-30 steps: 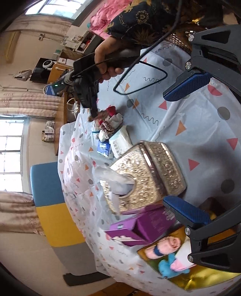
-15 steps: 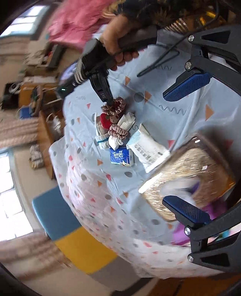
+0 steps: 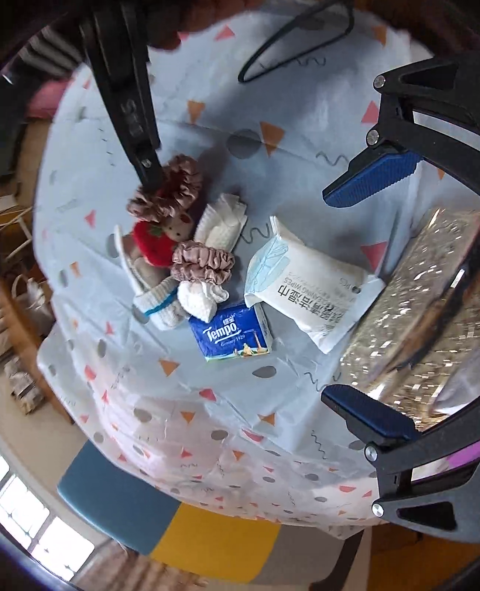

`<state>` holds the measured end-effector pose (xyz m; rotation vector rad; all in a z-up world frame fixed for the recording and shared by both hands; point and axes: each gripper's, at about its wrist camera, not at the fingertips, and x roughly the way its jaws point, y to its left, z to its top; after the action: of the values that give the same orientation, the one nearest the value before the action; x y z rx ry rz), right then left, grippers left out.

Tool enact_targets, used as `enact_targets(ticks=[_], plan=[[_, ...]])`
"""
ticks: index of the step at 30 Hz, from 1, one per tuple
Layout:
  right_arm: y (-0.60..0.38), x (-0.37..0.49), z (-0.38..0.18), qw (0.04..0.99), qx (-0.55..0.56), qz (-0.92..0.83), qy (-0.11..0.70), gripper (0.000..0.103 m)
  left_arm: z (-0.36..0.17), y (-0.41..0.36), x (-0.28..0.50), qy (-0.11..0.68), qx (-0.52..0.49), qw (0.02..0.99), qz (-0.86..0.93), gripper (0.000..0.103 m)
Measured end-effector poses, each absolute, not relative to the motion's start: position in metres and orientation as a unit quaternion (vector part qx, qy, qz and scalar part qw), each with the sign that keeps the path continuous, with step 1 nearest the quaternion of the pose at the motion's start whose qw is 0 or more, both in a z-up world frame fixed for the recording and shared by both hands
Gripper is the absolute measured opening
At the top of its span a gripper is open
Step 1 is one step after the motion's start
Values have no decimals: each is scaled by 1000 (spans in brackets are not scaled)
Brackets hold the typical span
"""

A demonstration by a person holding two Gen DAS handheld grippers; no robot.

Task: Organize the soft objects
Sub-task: 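Lift the brown scrunchie with the right tool while the left tool grasps the wipes pack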

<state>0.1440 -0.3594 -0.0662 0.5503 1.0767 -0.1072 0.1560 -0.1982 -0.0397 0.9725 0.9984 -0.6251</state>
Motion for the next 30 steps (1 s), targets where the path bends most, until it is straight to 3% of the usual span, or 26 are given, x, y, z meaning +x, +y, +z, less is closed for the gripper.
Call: enact_targets(ticks=[6, 12, 16, 25, 28, 30], plan=[[-367, 141, -64, 824, 271, -61, 494, 11, -73, -214, 173, 470, 470, 698, -264, 98], [-389, 131, -58, 827, 314, -90, 458, 11, -92, -219, 192, 504, 458, 686, -256, 82], [-405, 127, -66, 812, 335, -123, 462, 11, -104, -223, 197, 520, 453, 678, -254, 64], [-437, 118, -99, 753, 435, -142, 473, 11, -95, -237, 155, 522, 430, 670, -305, 59], [-439, 116, -103, 748, 445, -140, 472, 17, -96, -241, 129, 512, 430, 676, -309, 59], [-440, 116, -106, 742, 465, -124, 467, 38, -96, -241, 115, 501, 424, 692, -301, 59]])
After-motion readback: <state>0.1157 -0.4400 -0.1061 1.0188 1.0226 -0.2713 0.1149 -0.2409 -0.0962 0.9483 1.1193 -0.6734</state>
